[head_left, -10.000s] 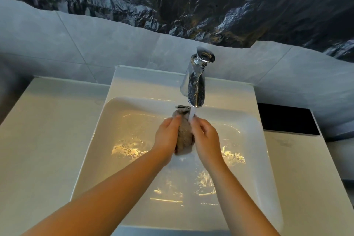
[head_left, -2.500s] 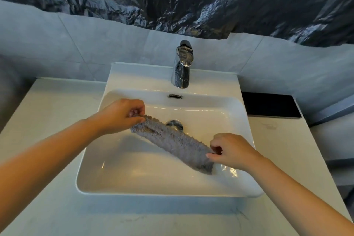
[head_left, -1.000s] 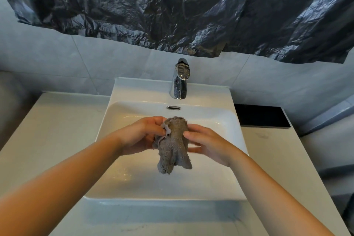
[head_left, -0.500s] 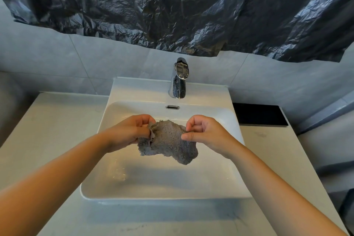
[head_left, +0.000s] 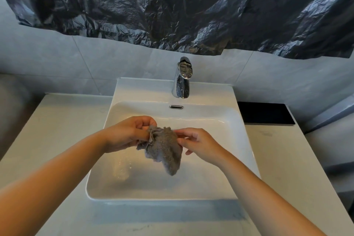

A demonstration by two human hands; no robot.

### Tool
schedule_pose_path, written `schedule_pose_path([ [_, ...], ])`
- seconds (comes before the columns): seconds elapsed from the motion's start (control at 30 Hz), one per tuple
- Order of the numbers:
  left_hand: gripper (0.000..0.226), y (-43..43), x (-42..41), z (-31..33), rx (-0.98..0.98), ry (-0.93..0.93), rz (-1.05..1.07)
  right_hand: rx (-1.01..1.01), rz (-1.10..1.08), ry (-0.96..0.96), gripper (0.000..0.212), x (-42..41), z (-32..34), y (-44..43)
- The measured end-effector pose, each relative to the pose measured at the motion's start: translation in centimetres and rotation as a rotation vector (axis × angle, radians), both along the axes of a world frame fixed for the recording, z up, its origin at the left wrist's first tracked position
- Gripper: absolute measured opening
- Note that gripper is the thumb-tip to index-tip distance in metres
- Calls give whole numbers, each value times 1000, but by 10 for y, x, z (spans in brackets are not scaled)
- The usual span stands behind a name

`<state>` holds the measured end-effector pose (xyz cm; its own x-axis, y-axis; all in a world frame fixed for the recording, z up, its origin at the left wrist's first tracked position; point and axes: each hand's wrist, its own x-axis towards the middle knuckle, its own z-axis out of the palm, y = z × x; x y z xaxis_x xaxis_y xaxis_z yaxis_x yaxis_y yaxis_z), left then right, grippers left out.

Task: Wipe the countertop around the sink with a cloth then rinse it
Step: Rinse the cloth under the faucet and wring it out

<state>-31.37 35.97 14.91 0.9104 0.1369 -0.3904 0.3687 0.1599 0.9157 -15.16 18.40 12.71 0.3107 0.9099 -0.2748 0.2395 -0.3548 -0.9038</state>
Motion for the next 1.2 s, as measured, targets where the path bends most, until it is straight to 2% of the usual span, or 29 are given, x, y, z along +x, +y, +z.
schedule_pose_path([
  [0.17, 17, 5, 1, 9, -24, 23, 2, 6, -29, 11, 16, 7, 8, 2],
  [0.23, 27, 10, 0, 8, -10, 61, 44, 66, -117, -48, 14, 10, 13, 0],
  [0.33, 64, 12, 1, 3, 21, 145, 89, 113, -128, -305, 11, 11, 24, 1],
  [0.4, 81, 5, 7, 3, 274, 202, 6, 118, -9, -558, 10, 6, 35, 4],
  [0.47, 62, -6, 16, 3, 560, 198, -108, 186, 67, -693, 11, 2, 45, 10],
  [0.53, 34, -14, 25, 4, 730, 185, -117, 234, 113, -763, 12, 7, 51, 13],
  [0.6, 25, -19, 28, 8, 805, 170, -113, 240, 141, -829, 13, 17, 55, 13],
  [0.67, 20, -21, 30, 15, 759, 115, -144, 253, 94, -816, 15, 25, 53, 8],
  [0.7, 19, -22, 31, 20, 710, 85, -165, 263, 12, -724, 18, 26, 51, 5],
  [0.8, 17, -29, 36, 26, 538, 31, -166, 276, -286, -178, 26, 24, 37, -1],
  [0.87, 21, -33, 40, 25, 410, 1, -96, 178, -422, 93, 33, 24, 19, -5],
  [0.9, 26, -34, 40, 26, 309, -14, -33, 87, -454, 243, 44, 24, 9, -8],
  [0.97, 36, -33, 40, 26, 90, -47, 83, -49, -366, 593, 67, 18, -13, -15],
  [1.03, 43, -31, 39, 30, -48, -78, 149, -31, -209, 855, 69, 7, -27, -20],
  [1.13, 42, -29, 40, 33, -75, -136, 247, 75, -325, 1070, 61, -2, -21, -12],
  [1.2, 39, -23, 38, 33, 49, -140, 374, 166, -436, 969, 49, 0, -10, -6],
])
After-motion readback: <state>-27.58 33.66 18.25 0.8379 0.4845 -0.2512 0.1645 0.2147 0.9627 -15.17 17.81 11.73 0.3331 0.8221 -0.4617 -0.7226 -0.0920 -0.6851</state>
